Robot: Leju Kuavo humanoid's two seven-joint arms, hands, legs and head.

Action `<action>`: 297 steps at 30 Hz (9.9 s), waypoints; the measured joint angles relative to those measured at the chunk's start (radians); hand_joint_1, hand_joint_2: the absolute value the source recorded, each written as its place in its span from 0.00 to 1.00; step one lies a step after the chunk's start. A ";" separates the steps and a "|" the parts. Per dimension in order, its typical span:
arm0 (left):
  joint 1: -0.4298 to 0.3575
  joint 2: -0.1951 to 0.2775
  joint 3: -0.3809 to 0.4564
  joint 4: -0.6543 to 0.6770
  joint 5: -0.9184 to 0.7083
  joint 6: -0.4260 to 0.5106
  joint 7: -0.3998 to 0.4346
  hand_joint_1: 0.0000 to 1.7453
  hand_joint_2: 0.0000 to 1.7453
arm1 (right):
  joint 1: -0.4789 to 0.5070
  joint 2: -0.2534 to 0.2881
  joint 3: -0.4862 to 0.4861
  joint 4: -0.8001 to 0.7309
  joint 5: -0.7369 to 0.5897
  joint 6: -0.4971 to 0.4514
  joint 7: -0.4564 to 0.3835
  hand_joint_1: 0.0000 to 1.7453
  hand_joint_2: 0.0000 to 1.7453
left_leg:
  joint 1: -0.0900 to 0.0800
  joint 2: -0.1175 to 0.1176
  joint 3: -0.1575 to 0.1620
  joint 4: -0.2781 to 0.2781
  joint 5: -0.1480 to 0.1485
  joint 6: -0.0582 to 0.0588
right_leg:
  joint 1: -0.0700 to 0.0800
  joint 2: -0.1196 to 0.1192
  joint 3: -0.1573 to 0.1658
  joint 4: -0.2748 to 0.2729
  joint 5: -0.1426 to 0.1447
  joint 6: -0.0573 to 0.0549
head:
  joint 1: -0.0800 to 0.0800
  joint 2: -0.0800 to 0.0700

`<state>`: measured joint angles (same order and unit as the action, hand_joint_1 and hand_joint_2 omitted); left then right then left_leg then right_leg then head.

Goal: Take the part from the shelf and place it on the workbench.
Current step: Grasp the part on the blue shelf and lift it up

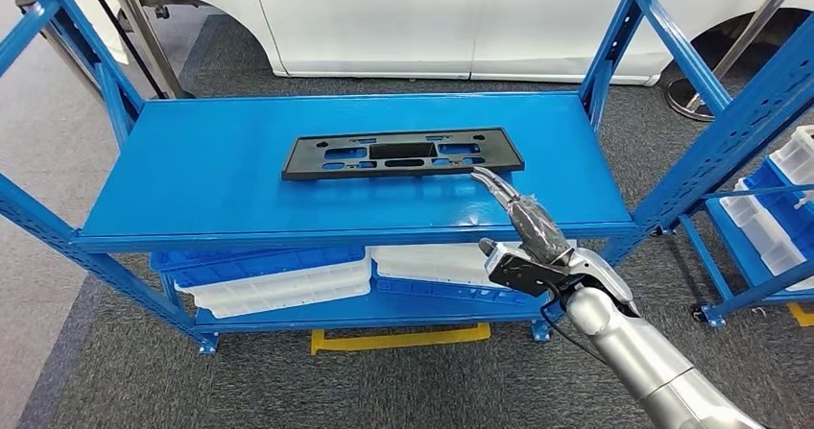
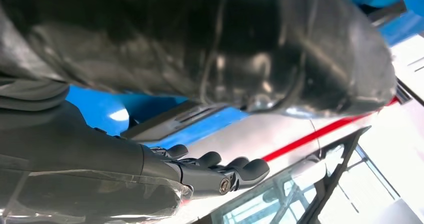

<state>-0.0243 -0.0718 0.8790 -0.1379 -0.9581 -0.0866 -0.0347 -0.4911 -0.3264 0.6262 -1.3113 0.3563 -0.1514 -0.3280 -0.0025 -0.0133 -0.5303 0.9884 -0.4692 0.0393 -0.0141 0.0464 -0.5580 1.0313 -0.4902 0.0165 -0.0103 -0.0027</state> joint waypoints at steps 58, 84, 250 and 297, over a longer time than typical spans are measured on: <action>0.001 -0.007 -0.021 -0.008 -0.016 0.001 -0.014 0.00 0.00 | 0.053 0.028 0.025 -0.149 0.043 0.005 0.027 0.00 0.00 | 0.004 0.013 -0.065 0.042 0.021 -0.030 | 0.007 -0.034 -0.001 0.002 0.001 -0.022 | -0.001 0.000; -0.001 -0.010 -0.021 -0.009 -0.033 0.001 -0.012 0.00 0.00 | -0.012 0.171 0.168 -0.152 0.044 0.050 0.061 0.00 0.00 | 0.013 0.016 -0.157 0.246 -0.058 -0.055 | 0.007 -0.039 -0.009 -0.006 0.016 -0.047 | -0.001 0.000; -0.001 -0.010 -0.020 -0.011 -0.101 -0.058 -0.049 0.00 0.00 | -0.216 0.360 0.345 0.375 0.510 -0.062 0.267 0.00 1.00 | -0.003 0.018 0.040 -0.001 -0.046 -0.024 | 0.020 -0.040 -0.036 -0.006 0.042 -0.039 | -0.001 0.000; -0.003 -0.010 0.032 -0.012 -0.070 -0.063 -0.028 0.00 1.00 | -0.259 0.397 0.291 0.594 0.608 -0.224 0.284 1.00 1.00 | -0.003 0.018 0.044 0.000 -0.046 -0.024 | 0.020 -0.040 -0.031 -0.006 0.042 -0.038 | -0.001 0.000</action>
<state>-0.0272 -0.0820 0.9106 -0.1499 -1.0280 -0.1499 -0.0628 -0.7503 0.0702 0.9174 -0.7172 0.9641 -0.3758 -0.0441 -0.0059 0.0046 -0.4863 0.9887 -0.5151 0.0152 0.0058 0.0061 -0.5893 1.0252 -0.4479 -0.0219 -0.0114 -0.0027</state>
